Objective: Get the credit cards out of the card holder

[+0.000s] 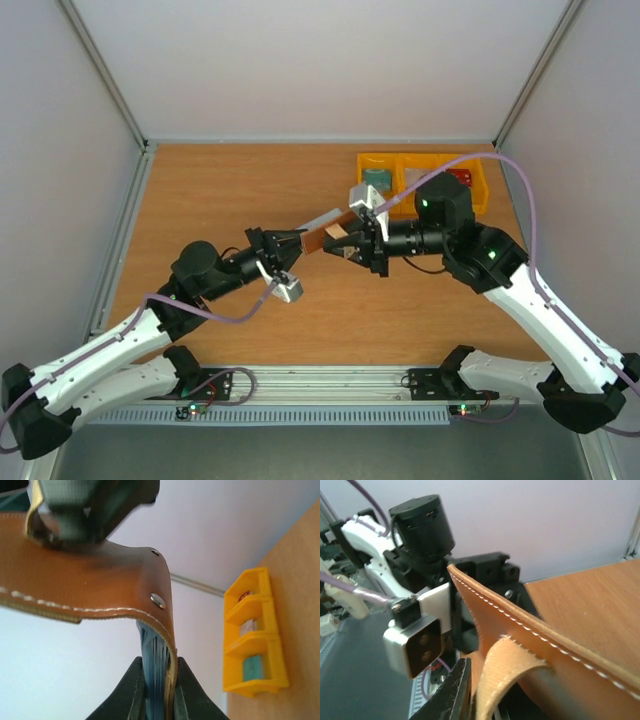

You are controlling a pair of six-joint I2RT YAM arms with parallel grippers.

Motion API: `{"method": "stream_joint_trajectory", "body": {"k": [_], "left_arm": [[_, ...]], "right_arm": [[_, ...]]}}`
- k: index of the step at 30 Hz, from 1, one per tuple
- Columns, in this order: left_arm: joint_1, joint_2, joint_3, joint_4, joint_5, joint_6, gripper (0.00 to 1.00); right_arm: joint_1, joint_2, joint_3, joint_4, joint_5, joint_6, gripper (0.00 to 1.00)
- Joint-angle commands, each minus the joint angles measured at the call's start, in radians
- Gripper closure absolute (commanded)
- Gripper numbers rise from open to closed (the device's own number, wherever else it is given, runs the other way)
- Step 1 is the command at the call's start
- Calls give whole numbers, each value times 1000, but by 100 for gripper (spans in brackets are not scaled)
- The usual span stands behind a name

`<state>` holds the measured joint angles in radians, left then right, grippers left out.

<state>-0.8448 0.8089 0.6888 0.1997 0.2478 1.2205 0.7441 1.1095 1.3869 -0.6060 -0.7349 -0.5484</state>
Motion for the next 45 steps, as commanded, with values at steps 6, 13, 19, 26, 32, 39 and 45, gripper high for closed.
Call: {"method": "stream_joint_trajectory", "body": {"k": [6,13,19,26,32,39,45], "left_arm": [[103,-9,-126,213,37,668,100],[114,-66,-223,130,201,993,100],[113,-65,-246,141,340,1186,100],[113,-89,-240,119,432,1280,100],[113,-95,-247,138,412,1256,100],[113,-83,-252,169,379,1205,100],[113,-68,-252,193,386,1192,100]], "right_arm": [[-4,-302,-227,-23,153,83,46],[-59,-342,-157,-72,360,208,3],[-62,-105,65,-178,452,302,2],[-62,105,214,-259,367,247,2],[-62,190,210,-337,321,188,4],[-62,176,134,-414,252,124,5],[-66,158,107,-477,373,103,5]]}}
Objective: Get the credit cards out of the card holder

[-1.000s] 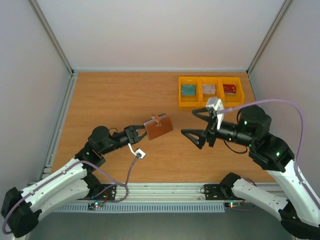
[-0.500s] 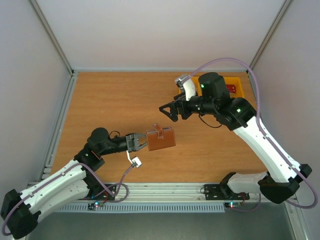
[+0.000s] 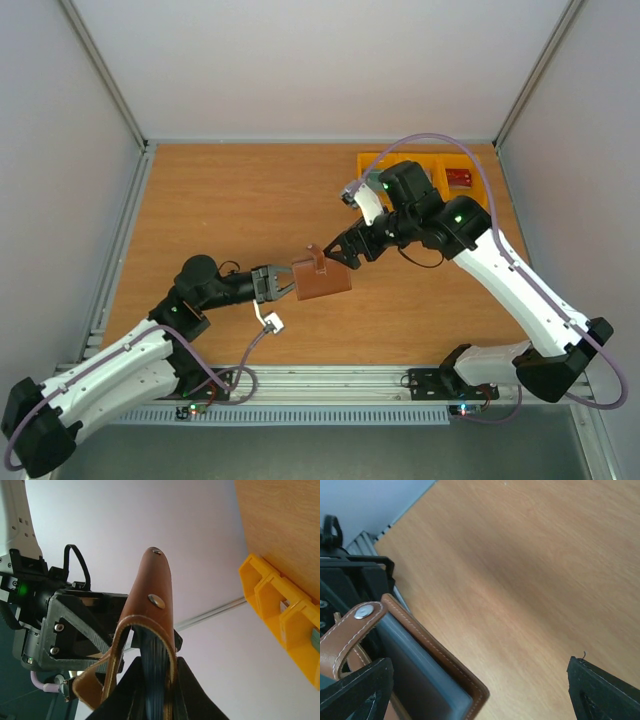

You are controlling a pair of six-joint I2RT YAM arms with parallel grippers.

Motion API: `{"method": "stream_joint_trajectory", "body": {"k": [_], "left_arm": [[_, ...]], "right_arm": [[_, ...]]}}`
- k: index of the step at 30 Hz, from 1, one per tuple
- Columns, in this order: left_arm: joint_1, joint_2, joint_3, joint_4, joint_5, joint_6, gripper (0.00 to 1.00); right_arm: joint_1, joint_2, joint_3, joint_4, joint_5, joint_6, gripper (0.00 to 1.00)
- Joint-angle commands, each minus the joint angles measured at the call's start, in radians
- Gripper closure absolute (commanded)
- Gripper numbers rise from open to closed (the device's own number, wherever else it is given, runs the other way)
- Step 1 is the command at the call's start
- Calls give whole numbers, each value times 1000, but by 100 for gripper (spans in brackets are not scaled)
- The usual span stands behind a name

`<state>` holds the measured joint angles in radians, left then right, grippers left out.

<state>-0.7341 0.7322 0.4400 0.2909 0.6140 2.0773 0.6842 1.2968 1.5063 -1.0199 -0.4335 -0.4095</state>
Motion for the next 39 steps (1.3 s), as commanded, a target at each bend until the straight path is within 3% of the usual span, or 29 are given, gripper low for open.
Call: {"method": "stream_joint_trajectory", "body": {"k": [1,3,9,13,16,22,25,29,36,39], "left_arm": [[3,11,-2,103,21,336,100],[2,11,0,100,22,334,100],[2,3,-8,96,2,325,100],[2,9,0,80,-41,315,100],[3,22,8,56,-110,297,100],[4,32,27,10,-163,273,100],[2,38,33,11,-162,264,100],[3,38,36,12,-192,239,100],[3,31,29,41,-164,216,100],[2,20,22,41,-137,207,100]], "right_arm": [[-8,-30,-11,-70,88,-39,5],[-10,-25,-10,-68,75,-46,5],[-10,-32,-9,-86,-197,-140,10],[-9,-40,0,-153,-404,-201,23],[-10,-116,-47,-103,-484,-188,36],[-8,-205,-162,89,-514,-71,54],[10,-204,-201,135,-423,-59,56],[17,-202,-237,148,-350,-80,56],[-20,-318,-246,194,-171,-20,45],[-34,-278,-254,226,-142,12,44]]}}
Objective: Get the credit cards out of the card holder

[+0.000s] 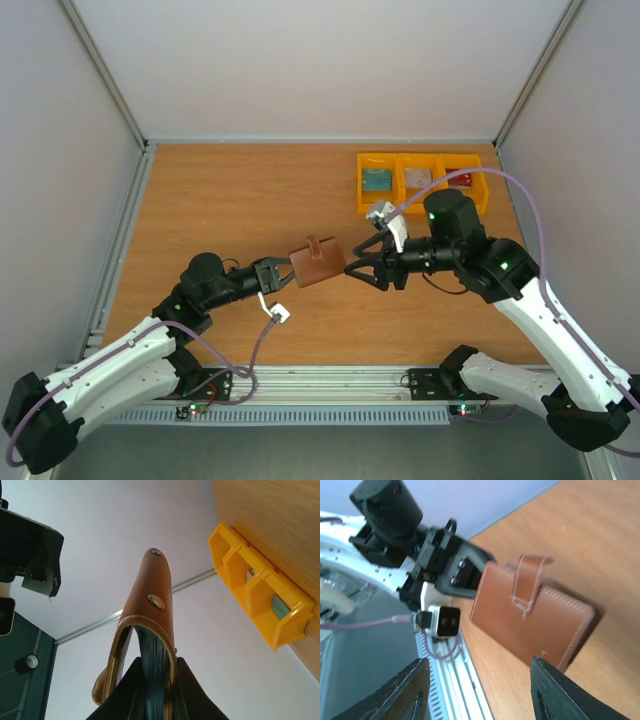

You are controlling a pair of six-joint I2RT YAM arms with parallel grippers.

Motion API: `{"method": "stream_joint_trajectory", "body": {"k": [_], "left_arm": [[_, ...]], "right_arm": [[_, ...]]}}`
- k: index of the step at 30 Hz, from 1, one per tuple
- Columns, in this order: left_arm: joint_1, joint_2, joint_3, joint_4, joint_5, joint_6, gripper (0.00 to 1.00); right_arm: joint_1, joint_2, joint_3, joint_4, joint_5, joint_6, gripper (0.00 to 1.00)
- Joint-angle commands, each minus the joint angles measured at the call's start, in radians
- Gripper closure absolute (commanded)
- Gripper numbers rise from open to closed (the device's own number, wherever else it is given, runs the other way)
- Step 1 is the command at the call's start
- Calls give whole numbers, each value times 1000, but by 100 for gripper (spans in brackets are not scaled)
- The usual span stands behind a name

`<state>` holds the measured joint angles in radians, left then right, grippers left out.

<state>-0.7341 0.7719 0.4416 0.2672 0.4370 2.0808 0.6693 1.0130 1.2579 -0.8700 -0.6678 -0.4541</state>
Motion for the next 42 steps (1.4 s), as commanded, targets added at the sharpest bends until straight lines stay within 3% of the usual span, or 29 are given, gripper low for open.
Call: {"method": "stream_joint_trajectory", "body": {"k": [1,5,10,15,21,25,32,42], "left_arm": [[2,-17,19,62,46,208,100],[2,-2,24,85,38,216,100],[2,-6,24,80,39,206,100],[1,-21,15,61,42,211,100],[1,-6,17,77,36,206,100],[1,-8,16,75,34,199,100],[1,-9,17,63,5,187,100],[-7,-14,47,44,-53,71,100]], "right_arm": [[-19,36,-3,83,91,66,44],[-19,83,-1,125,125,55,38],[-19,158,59,74,-11,-15,31],[-27,155,36,69,68,-56,22],[-39,202,57,55,15,-68,18],[-38,196,37,68,-62,-69,24],[-38,134,-4,90,-267,-88,49],[-28,110,-104,139,-143,-93,53]]}}
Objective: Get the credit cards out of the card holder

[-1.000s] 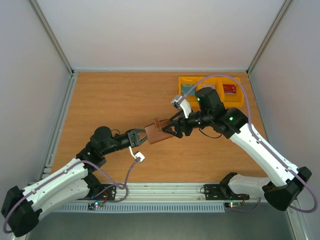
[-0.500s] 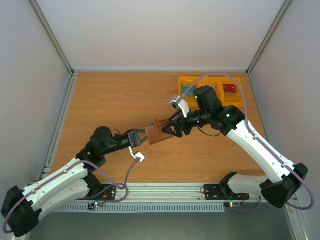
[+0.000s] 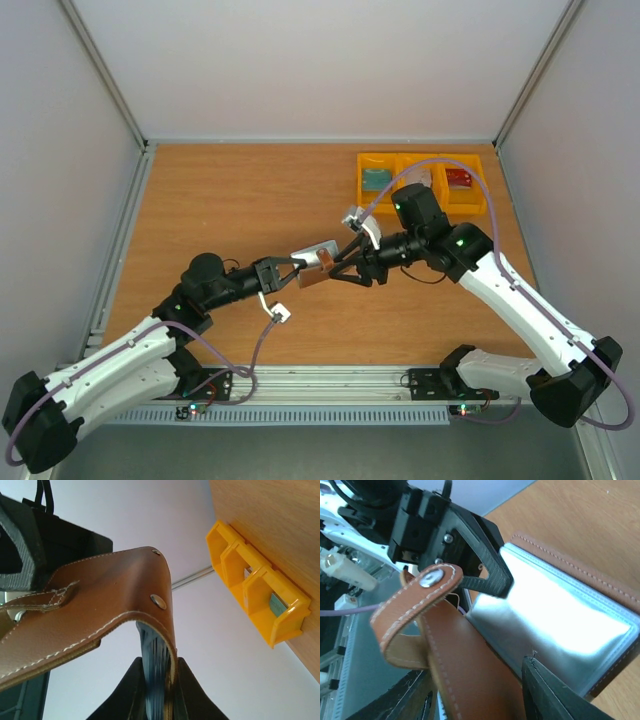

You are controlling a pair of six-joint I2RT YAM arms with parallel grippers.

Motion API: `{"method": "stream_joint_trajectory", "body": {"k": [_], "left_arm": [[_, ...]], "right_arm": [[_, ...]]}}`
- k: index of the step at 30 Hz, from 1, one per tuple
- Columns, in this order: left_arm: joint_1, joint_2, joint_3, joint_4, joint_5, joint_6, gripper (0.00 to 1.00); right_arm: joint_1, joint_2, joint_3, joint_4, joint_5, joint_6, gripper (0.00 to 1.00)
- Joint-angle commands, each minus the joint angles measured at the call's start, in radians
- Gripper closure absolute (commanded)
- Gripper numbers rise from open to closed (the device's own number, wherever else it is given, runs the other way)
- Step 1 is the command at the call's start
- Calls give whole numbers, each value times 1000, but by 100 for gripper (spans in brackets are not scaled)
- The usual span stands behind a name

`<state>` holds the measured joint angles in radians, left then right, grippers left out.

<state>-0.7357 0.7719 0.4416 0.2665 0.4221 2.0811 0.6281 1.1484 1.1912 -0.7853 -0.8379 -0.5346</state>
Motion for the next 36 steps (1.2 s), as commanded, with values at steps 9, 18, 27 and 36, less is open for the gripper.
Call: {"method": "stream_joint_trajectory", "body": {"k": [9,18,27,36], "left_arm": [[-13,50,54,156,-84,74,100],[-13,47,60,168,-77,142,100],[-12,51,69,174,-57,164,100],[-8,40,45,180,-48,183,100]], "right_arm": [[17,-99,-155,103,22,49,43],[16,-119,-232,307,-57,271,30],[16,-187,-384,482,-143,484,20],[16,-318,-481,485,-126,650,19]]}}
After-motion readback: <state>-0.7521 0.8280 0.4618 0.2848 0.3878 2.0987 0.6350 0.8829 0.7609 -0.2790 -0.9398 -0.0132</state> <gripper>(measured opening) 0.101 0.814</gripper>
